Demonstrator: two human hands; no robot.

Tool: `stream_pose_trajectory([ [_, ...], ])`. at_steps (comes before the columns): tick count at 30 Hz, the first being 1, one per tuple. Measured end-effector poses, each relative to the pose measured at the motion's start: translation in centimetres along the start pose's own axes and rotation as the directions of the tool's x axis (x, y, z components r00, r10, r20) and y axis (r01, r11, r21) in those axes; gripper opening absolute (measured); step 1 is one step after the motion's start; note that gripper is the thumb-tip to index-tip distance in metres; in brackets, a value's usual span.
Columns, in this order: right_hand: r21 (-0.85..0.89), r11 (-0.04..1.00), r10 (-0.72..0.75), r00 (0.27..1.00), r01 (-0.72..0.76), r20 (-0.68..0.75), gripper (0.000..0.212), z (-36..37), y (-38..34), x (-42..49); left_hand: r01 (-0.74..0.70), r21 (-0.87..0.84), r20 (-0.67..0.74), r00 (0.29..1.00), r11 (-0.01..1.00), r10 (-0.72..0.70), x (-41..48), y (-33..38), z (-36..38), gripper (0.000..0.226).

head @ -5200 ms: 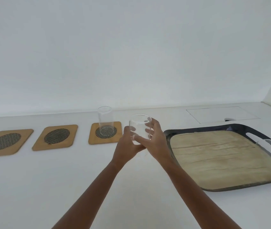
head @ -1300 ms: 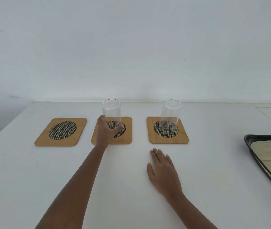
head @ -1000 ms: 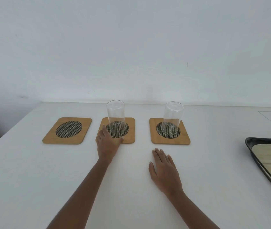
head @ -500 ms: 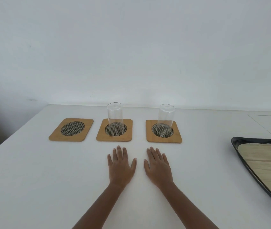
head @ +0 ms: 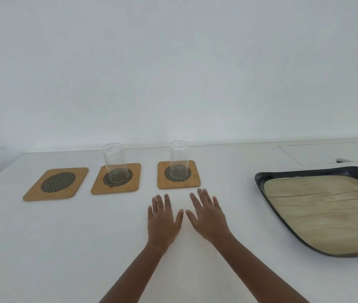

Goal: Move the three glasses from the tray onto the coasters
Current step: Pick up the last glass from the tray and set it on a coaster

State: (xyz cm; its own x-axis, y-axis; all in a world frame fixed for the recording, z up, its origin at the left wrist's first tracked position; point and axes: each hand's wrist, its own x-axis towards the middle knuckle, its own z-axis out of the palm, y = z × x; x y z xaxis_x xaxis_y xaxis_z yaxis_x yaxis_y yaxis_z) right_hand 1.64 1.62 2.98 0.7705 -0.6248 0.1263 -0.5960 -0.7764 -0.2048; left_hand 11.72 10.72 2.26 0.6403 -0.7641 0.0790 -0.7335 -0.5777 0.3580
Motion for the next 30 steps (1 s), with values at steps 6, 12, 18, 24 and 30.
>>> stream_pose_trajectory([
  [6, -0.001, 0.992, 0.122, 0.985, -0.123, -0.119, 0.053, -3.7, 7.0, -3.1, -0.139, -0.121, -0.034, 0.99, 0.983, 0.136, 0.0, 8.2, 1.0, 0.065],
  [12, 0.015, 0.971, 0.235, 0.945, -0.238, -0.228, 0.046, -6.7, 14.1, -6.5, -0.309, -0.178, -0.026, 0.951, 0.934, 0.309, -0.9, 16.8, 2.9, 0.062],
  [18, -0.01, 0.933, 0.347, 0.903, -0.361, -0.254, 0.046, -8.9, 21.2, -9.9, -0.425, -0.164, 0.044, 0.899, 0.89, 0.437, -1.5, 24.0, 5.2, 0.061],
  [24, -0.016, 0.861, 0.486, 0.831, -0.509, -0.272, 0.047, -11.2, 28.3, -13.2, -0.456, -0.106, 0.231, 0.853, 0.884, 0.468, -1.8, 29.4, 7.8, 0.061],
  [30, -0.074, 0.779, 0.577, 0.759, -0.623, -0.302, 0.046, -13.2, 34.5, -14.9, -0.45, -0.07, 0.361, 0.821, 0.89, 0.443, -1.2, 32.6, 9.8, 0.065],
])
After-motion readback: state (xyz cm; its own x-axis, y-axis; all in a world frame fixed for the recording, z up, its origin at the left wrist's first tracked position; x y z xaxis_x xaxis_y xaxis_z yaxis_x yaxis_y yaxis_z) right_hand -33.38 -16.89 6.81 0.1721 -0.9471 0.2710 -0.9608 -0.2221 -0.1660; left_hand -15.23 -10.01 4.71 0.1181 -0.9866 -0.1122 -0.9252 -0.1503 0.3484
